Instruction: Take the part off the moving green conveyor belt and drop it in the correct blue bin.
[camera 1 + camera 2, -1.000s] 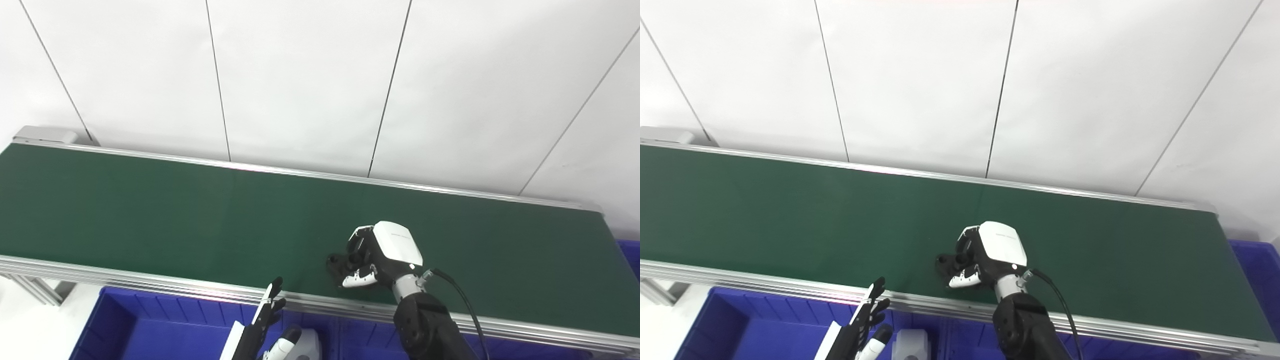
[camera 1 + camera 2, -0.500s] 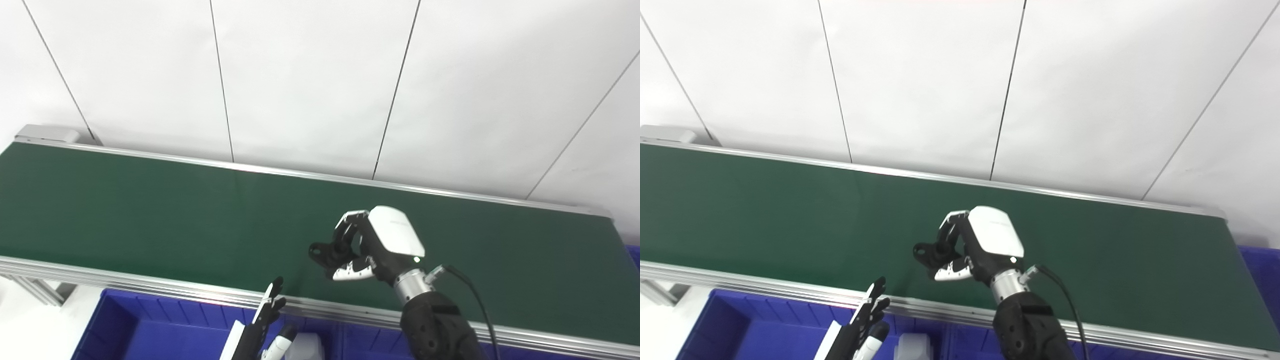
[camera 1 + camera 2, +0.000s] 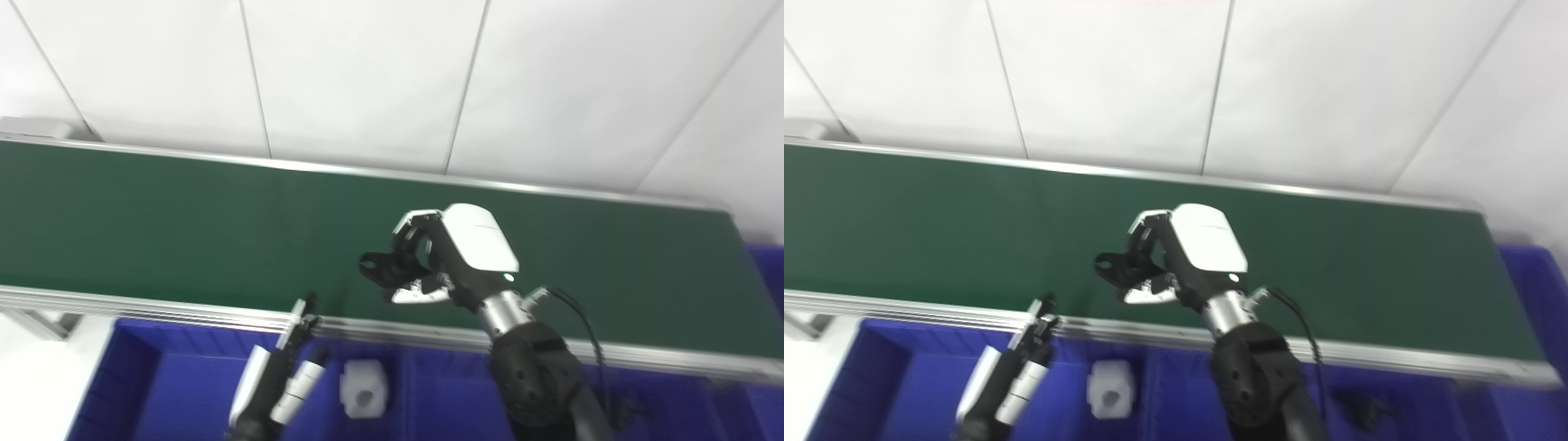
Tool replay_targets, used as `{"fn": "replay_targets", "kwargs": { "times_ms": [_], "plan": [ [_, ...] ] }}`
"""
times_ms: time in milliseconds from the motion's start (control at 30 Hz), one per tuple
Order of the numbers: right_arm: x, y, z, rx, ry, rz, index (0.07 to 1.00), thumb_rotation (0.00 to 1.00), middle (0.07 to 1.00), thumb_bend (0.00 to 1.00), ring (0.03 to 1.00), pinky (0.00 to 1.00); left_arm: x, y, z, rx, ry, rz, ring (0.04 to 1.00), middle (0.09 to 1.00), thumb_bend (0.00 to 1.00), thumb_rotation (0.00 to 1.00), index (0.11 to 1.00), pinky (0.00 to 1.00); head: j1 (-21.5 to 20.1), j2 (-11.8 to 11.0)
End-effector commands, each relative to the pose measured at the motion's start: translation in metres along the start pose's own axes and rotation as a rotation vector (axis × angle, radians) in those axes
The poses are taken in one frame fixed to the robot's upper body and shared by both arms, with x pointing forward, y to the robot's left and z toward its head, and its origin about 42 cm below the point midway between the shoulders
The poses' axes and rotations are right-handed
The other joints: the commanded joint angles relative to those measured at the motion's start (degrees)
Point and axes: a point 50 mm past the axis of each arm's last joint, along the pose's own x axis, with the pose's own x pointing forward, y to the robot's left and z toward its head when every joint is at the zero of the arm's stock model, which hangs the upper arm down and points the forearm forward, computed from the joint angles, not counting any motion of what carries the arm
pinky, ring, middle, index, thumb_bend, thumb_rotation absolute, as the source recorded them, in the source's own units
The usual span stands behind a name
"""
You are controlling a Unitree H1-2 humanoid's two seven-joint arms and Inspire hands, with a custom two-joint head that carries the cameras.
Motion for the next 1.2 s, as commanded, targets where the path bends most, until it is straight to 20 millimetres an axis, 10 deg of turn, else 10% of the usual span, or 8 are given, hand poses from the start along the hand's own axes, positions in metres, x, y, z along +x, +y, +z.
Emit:
{"fn": "replay_targets", "kwargs": {
  "times_ms": [0,1167],
  "plan": [
    [-0.005,-0.011,0.004,-0.022,0.0,-0.056,0.481,0.0,0.471,0.53,0.223,0.16,0.005,0.011,0.014,0.014,-0.035,-0.001,0.949,1.0,0.67,1.0,1.0,0.97,-2.61,1.41],
    [-0.103,0.01,-0.071,-0.285,0.341,0.371,0.485,0.0,0.471,0.53,0.242,0.17,0.015,0.034,0.027,-0.015,-0.029,-0.027,0.968,1.0,0.65,0.99,1.0,1.0,-6.12,3.94]
  ]
}}
